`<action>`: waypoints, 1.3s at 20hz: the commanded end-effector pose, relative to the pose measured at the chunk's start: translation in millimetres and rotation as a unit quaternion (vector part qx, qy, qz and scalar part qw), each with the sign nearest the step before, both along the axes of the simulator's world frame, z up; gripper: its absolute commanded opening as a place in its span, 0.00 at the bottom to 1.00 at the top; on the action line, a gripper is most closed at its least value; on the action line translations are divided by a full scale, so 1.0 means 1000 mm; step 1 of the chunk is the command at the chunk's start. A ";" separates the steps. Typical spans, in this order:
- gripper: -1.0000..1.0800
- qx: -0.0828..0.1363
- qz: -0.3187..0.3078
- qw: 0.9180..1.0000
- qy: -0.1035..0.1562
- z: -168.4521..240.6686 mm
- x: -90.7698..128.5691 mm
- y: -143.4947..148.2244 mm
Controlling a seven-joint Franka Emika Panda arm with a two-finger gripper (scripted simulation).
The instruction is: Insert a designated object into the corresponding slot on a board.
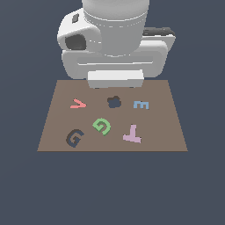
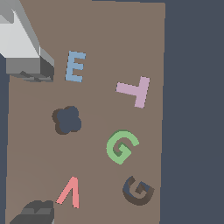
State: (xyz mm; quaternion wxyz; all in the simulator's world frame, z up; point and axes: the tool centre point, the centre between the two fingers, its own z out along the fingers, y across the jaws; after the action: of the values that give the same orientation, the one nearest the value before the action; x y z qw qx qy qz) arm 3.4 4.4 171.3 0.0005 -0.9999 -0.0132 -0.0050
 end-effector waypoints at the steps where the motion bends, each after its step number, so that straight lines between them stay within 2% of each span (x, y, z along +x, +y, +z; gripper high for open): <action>1: 0.96 0.000 0.000 1.000 0.000 0.000 0.000 0.000; 9: 0.96 0.000 0.020 1.000 0.000 -0.006 0.002 -0.003; 17: 0.96 0.000 0.080 0.997 0.001 -0.023 0.009 -0.012; 22: 0.96 0.000 0.140 0.990 0.001 -0.041 0.017 -0.019; 26: 0.96 0.000 0.201 0.980 0.002 -0.059 0.026 -0.026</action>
State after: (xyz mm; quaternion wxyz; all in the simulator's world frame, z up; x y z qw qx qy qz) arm 26.0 -19.0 119.6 0.0010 -0.9818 -0.1899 -0.0032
